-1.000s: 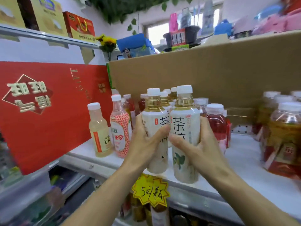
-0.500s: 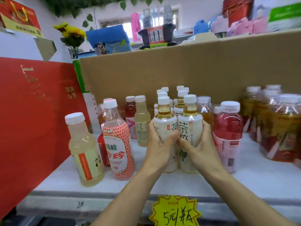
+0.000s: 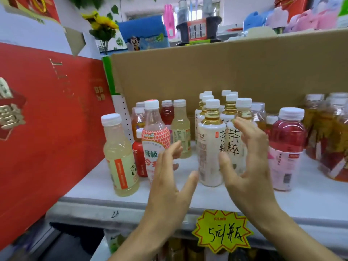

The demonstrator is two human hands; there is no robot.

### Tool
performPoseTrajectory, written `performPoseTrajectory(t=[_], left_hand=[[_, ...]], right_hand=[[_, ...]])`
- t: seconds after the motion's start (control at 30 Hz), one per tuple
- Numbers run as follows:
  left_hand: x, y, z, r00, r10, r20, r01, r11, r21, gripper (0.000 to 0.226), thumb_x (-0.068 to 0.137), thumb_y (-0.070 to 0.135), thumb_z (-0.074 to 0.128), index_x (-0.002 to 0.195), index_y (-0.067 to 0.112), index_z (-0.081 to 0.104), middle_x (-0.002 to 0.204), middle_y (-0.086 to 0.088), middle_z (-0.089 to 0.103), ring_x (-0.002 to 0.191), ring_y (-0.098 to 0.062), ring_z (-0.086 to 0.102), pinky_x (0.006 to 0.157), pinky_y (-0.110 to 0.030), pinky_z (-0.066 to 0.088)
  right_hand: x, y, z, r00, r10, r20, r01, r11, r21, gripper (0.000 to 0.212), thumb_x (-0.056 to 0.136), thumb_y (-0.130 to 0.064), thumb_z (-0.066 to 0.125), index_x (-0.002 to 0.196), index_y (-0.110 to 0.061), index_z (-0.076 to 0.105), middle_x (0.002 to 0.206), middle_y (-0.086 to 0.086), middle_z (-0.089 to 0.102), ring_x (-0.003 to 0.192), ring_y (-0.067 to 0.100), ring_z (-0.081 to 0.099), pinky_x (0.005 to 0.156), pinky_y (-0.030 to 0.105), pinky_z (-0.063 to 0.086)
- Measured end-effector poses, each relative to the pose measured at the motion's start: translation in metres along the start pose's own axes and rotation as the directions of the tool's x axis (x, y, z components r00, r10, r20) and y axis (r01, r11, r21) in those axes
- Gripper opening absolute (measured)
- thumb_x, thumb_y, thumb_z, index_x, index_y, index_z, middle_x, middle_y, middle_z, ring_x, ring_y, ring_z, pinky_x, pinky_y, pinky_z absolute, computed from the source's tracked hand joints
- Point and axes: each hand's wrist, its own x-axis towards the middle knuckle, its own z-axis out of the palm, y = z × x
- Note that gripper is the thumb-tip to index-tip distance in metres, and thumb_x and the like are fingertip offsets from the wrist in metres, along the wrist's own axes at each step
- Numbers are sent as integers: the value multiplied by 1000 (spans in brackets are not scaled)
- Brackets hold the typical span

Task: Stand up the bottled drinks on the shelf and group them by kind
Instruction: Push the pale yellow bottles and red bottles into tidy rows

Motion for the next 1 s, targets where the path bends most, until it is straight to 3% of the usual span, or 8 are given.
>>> performPoseTrajectory(t=[0.13,0.3,0.4,0.47,0.53,0.63,0.8,1.0], left_hand=[[-11,-17,-26,990,3,-144,5,999,50,53,90,19,71,130,41,44,123,20,52,120,-2,50,95,-16,43],[-9,-50,-61,898,-59,-436,97,993,66,61,83,17,77,129,35,40,122,22,38,122,-12,44,100,-38,47],[8,-72,-79,869,-238,-434,270,963,13,78,77,29,83,136,34,32,128,16,33,131,-13,39,109,-42,41],[20,-82,-86,878,-321,-356,324,945,-53,88,71,36,87,140,31,32,132,8,40,127,-17,46,105,-41,45],[27,-85,-87,896,-362,-258,341,932,-125,88,71,33,88,139,30,33,124,8,53,115,-13,56,88,-27,50],[31,-86,-86,916,-355,-185,333,932,-141,81,77,25,83,141,28,33,116,13,57,102,0,57,70,-11,42],[31,-87,-85,924,-348,-161,310,924,-223,69,80,21,81,135,29,39,114,13,60,102,-1,59,70,-10,45],[23,-61,-81,934,-300,-196,237,928,-289,62,78,24,81,129,28,45,109,11,64,93,3,65,70,-12,52]], right_hand=[[-6,-20,34,970,66,236,-103,984,147,62,88,-21,64,144,-19,38,138,-8,47,130,7,45,109,34,42],[-1,-36,77,806,337,487,-448,885,129,92,82,-38,78,151,-35,18,132,-26,40,124,-4,44,106,25,39],[0,-35,98,705,442,554,-602,786,139,98,77,-38,81,150,-35,15,112,-35,42,101,-18,46,89,12,41],[-2,-33,110,678,469,565,-646,748,153,95,76,-34,84,147,-32,21,109,-29,48,98,-14,51,76,7,41],[-5,-32,117,669,496,553,-672,722,166,87,75,-30,84,142,-29,28,110,-21,55,98,-6,57,69,9,48],[-5,-31,122,671,517,531,-680,714,164,65,76,-27,84,126,-29,41,107,-14,62,93,0,63,62,10,52],[-4,-26,117,676,512,530,-674,721,162,63,75,-30,84,125,-30,46,111,-9,66,99,6,66,82,27,59],[-5,-32,91,749,486,450,-624,747,231,49,75,-29,84,112,-33,53,101,-11,70,87,-2,68,69,17,56]])
